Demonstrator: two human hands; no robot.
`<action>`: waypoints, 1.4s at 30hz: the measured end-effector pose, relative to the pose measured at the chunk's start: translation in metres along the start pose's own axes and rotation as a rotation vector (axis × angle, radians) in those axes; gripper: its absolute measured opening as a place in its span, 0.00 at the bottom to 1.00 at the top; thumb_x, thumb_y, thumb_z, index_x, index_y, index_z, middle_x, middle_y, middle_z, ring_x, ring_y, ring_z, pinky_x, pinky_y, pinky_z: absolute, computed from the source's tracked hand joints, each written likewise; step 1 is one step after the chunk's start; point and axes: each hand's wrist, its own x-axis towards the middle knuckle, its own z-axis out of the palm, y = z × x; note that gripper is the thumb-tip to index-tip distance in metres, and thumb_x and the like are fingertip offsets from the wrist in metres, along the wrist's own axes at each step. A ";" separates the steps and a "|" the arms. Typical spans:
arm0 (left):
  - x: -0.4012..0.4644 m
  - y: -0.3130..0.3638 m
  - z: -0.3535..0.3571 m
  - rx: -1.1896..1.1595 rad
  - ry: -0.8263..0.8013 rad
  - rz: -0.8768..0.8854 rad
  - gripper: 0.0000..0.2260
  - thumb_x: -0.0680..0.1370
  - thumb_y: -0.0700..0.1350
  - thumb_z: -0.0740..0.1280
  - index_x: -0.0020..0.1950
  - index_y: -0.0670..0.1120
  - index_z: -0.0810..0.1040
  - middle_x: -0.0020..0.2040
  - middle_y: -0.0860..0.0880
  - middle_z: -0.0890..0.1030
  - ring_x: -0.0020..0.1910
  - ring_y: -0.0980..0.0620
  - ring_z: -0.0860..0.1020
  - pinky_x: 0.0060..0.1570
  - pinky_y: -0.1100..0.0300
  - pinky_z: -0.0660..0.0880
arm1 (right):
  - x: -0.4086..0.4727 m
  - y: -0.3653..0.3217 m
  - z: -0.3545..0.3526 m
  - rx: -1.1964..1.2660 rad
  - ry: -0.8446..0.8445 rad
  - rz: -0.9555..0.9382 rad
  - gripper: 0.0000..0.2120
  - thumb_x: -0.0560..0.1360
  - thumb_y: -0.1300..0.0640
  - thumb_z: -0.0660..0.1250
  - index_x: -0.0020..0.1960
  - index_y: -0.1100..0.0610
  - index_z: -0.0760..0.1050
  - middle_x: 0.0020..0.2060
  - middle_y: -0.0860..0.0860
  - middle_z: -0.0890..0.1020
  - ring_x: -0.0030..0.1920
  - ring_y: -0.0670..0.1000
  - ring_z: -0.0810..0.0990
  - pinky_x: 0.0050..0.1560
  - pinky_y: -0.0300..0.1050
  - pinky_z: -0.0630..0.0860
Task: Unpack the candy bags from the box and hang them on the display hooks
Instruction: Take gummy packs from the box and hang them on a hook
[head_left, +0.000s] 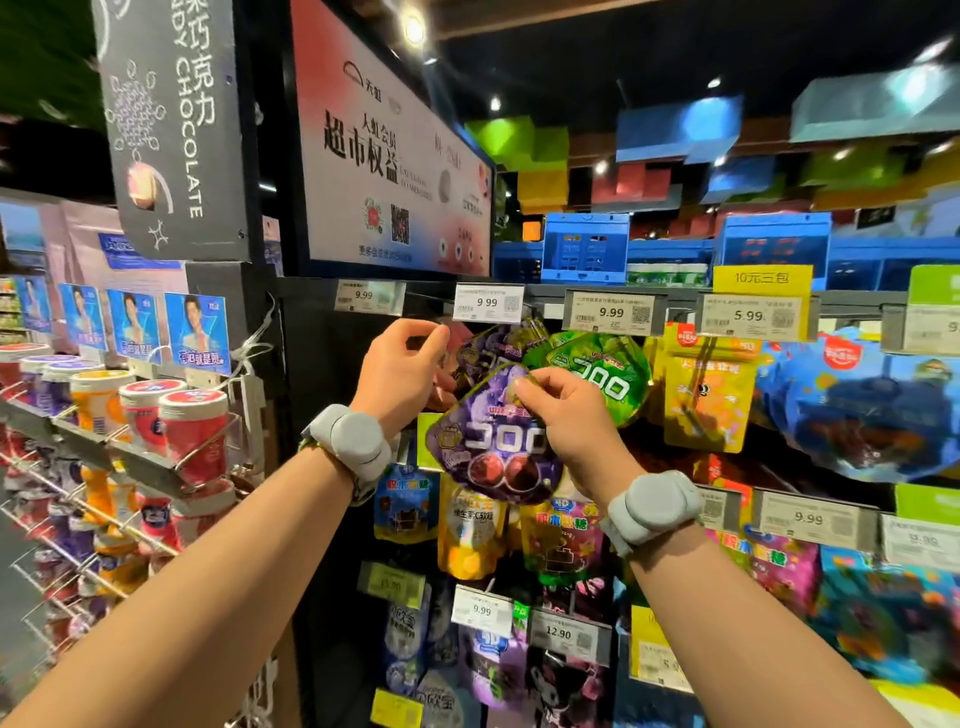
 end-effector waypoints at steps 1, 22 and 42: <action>0.000 0.001 0.001 -0.022 -0.018 -0.011 0.12 0.81 0.50 0.65 0.58 0.44 0.76 0.38 0.43 0.82 0.29 0.51 0.80 0.32 0.55 0.79 | 0.001 0.000 -0.002 -0.021 0.015 0.002 0.08 0.79 0.56 0.69 0.42 0.57 0.81 0.37 0.52 0.83 0.40 0.50 0.78 0.46 0.50 0.76; 0.044 0.008 0.023 0.655 -0.073 0.464 0.30 0.76 0.56 0.70 0.75 0.51 0.67 0.76 0.51 0.65 0.69 0.51 0.69 0.67 0.61 0.63 | 0.030 -0.006 -0.011 -0.205 0.228 -0.084 0.12 0.79 0.51 0.67 0.43 0.60 0.78 0.26 0.49 0.69 0.25 0.45 0.62 0.32 0.44 0.61; 0.090 0.049 -0.006 0.623 -0.354 0.281 0.16 0.75 0.62 0.67 0.51 0.53 0.86 0.42 0.45 0.85 0.45 0.43 0.83 0.48 0.46 0.80 | 0.075 -0.001 0.030 -0.153 0.254 -0.028 0.09 0.79 0.55 0.67 0.47 0.61 0.78 0.45 0.62 0.83 0.42 0.55 0.77 0.49 0.61 0.77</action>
